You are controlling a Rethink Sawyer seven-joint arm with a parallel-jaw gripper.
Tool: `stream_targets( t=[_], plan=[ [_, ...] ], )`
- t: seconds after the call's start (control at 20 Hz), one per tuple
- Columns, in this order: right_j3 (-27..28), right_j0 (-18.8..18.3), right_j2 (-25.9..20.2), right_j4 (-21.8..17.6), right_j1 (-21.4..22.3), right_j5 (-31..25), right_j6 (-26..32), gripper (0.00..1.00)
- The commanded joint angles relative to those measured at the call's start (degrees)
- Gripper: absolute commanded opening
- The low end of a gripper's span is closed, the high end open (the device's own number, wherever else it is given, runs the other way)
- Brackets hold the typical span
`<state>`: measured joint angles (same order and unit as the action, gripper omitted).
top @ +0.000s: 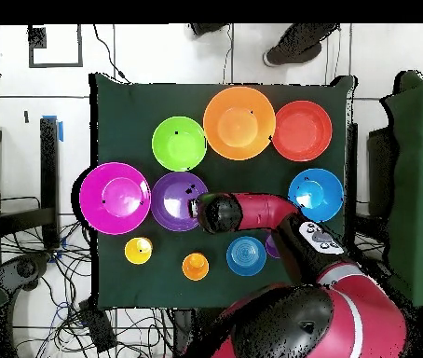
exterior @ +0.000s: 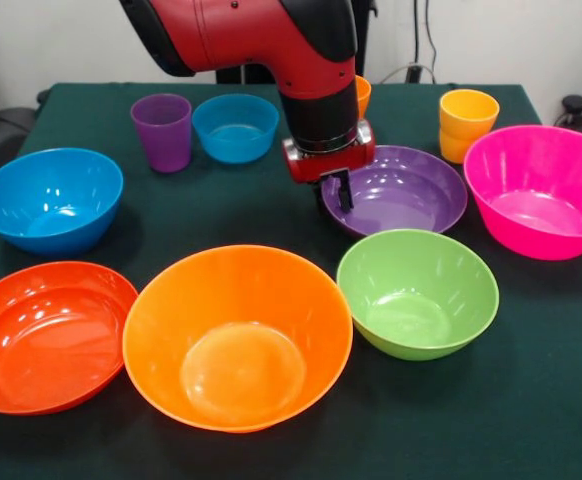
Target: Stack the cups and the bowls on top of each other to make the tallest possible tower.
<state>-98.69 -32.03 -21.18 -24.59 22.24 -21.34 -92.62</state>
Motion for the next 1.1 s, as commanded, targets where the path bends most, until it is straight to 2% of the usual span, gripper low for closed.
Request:
stream_targets(
  t=[0.05,0.3,0.65,0.9,1.1],
  plan=[
    [5.42,-0.54,1.16,-5.8,-2.46,0.56,2.21,0.0],
    [4.86,-1.4,0.3,-4.6,0.9,-3.74,4.04,0.0],
    [1.5,-2.78,-1.83,-1.32,10.38,-13.21,6.41,0.0],
    [1.45,-3.38,-3.17,-1.22,12.18,-15.64,6.35,0.0],
    [2.26,-3.92,-3.9,-2.1,10.9,-15.34,6.21,0.0]
  ],
)
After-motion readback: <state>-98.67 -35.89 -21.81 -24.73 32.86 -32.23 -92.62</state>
